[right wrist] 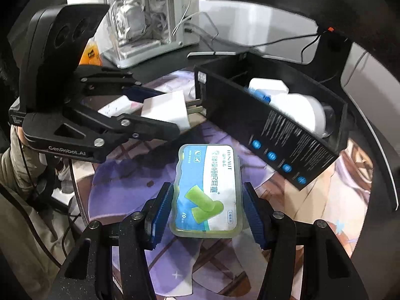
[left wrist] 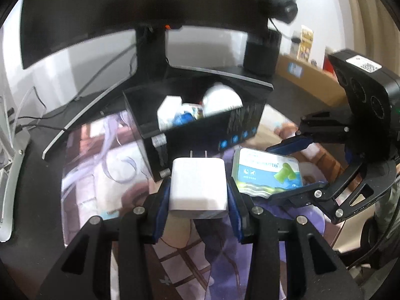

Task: Organize rigid objects
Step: 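Carry the charger and earplug case into the black box and open both grippers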

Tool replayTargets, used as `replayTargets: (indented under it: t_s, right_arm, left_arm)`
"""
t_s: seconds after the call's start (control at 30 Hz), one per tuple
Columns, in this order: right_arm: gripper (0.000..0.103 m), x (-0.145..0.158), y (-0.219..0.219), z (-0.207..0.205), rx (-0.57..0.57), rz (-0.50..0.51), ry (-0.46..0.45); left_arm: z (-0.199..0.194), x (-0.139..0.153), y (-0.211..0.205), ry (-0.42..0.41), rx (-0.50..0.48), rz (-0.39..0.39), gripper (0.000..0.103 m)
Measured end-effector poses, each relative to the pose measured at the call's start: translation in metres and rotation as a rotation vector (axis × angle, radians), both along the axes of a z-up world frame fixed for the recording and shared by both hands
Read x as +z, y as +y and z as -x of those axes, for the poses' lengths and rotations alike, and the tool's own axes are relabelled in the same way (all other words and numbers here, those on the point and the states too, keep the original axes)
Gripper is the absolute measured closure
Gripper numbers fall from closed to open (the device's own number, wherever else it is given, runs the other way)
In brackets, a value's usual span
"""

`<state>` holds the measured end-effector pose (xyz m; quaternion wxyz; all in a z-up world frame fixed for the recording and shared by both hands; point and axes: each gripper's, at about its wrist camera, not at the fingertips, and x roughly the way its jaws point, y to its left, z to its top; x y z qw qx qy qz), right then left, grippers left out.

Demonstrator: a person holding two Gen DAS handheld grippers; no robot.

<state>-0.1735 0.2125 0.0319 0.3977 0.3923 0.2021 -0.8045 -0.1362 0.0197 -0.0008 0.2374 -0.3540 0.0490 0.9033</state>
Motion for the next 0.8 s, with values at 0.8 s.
replayTargets:
  t_s: [0.8]
  right_arm:
    - [0.047,0.071,0.019,-0.02,-0.168,0.348,0.312]
  left_arm:
    - [-0.025,0.055,-0.024,0.323,0.115,-0.11,0.063]
